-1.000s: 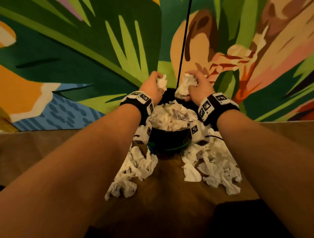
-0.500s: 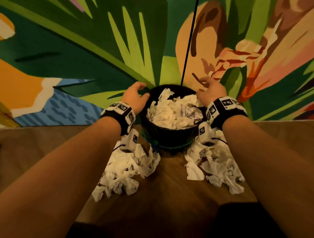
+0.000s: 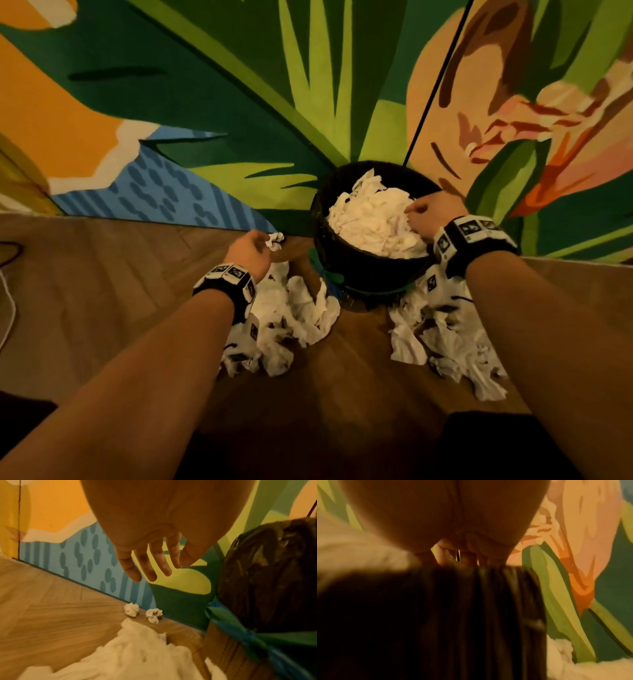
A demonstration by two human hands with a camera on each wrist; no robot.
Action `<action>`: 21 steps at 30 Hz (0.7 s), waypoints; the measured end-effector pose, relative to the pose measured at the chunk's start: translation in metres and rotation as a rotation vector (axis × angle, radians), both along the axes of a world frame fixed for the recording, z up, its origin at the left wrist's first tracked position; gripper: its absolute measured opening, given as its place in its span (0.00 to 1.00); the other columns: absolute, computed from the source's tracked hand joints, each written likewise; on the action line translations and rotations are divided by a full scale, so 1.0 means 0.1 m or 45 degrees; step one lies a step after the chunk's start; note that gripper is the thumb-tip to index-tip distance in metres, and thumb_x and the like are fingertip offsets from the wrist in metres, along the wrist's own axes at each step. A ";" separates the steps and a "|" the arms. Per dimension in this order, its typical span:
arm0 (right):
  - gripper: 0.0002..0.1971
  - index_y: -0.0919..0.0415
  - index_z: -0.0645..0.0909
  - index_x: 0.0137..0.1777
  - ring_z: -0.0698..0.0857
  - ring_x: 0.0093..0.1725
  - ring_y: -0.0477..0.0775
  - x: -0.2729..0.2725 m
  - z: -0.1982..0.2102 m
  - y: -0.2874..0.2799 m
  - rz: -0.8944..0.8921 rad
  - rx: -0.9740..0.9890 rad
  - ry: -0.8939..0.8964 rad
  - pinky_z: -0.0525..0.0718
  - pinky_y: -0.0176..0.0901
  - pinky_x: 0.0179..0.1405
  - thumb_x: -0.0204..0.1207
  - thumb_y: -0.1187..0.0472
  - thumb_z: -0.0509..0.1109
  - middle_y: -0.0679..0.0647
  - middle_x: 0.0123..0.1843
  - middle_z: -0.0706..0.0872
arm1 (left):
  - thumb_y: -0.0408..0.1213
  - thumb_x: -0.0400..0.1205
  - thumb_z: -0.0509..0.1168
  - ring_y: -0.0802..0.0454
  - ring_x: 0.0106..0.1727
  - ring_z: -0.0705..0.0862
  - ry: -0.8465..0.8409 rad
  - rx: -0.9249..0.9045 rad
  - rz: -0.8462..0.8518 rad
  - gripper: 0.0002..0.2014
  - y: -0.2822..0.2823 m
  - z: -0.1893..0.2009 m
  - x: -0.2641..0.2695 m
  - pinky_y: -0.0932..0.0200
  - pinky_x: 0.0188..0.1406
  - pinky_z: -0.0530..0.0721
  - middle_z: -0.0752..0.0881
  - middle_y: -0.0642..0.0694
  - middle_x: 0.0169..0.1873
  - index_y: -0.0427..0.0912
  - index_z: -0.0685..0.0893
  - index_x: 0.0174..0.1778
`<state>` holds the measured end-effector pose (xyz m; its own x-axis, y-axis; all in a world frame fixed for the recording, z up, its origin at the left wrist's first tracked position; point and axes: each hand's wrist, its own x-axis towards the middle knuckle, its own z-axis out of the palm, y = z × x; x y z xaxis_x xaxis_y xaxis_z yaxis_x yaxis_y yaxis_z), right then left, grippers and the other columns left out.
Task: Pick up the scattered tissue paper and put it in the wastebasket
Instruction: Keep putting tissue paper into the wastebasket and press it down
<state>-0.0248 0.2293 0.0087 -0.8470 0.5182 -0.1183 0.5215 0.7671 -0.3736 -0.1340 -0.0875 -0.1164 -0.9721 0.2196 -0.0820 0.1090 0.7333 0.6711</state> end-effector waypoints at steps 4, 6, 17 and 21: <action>0.13 0.50 0.86 0.56 0.83 0.57 0.67 0.03 0.34 0.03 -0.074 0.194 0.163 0.86 0.55 0.58 0.76 0.61 0.64 0.64 0.63 0.84 | 0.33 0.81 0.62 0.39 0.60 0.85 -0.085 -0.156 -0.024 0.16 -0.17 -0.17 0.03 0.54 0.57 0.80 0.87 0.40 0.60 0.42 0.85 0.65; 0.15 0.47 0.84 0.56 0.69 0.77 0.70 0.03 0.53 -0.08 -0.048 0.316 0.286 0.68 0.59 0.79 0.75 0.64 0.64 0.64 0.77 0.74 | 0.34 0.81 0.61 0.40 0.57 0.85 -0.169 -0.226 -0.056 0.16 -0.21 -0.24 0.09 0.55 0.53 0.81 0.88 0.40 0.58 0.45 0.85 0.63; 0.09 0.55 0.80 0.41 0.85 0.45 0.61 0.08 -0.60 -2.03 0.630 -0.277 0.026 0.83 0.47 0.44 0.80 0.58 0.61 0.57 0.43 0.86 | 0.39 0.85 0.60 0.39 0.57 0.85 -0.349 -0.681 -0.547 0.16 0.00 -0.60 0.89 0.52 0.49 0.80 0.86 0.38 0.59 0.47 0.77 0.69; 0.06 0.50 0.77 0.54 0.82 0.61 0.65 0.45 -1.66 -1.80 0.360 -0.459 -0.418 0.81 0.48 0.53 0.84 0.57 0.59 0.58 0.57 0.83 | 0.42 0.86 0.58 0.38 0.65 0.82 -0.403 -0.679 -0.643 0.27 0.03 -0.74 0.94 0.48 0.62 0.80 0.81 0.38 0.69 0.55 0.61 0.82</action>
<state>0.0203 0.0494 -0.1570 -0.8361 0.1544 -0.5264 0.4470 0.7479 -0.4907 -0.0398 -0.0842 -0.1908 -0.6784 0.4806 -0.5556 0.3765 0.8769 0.2988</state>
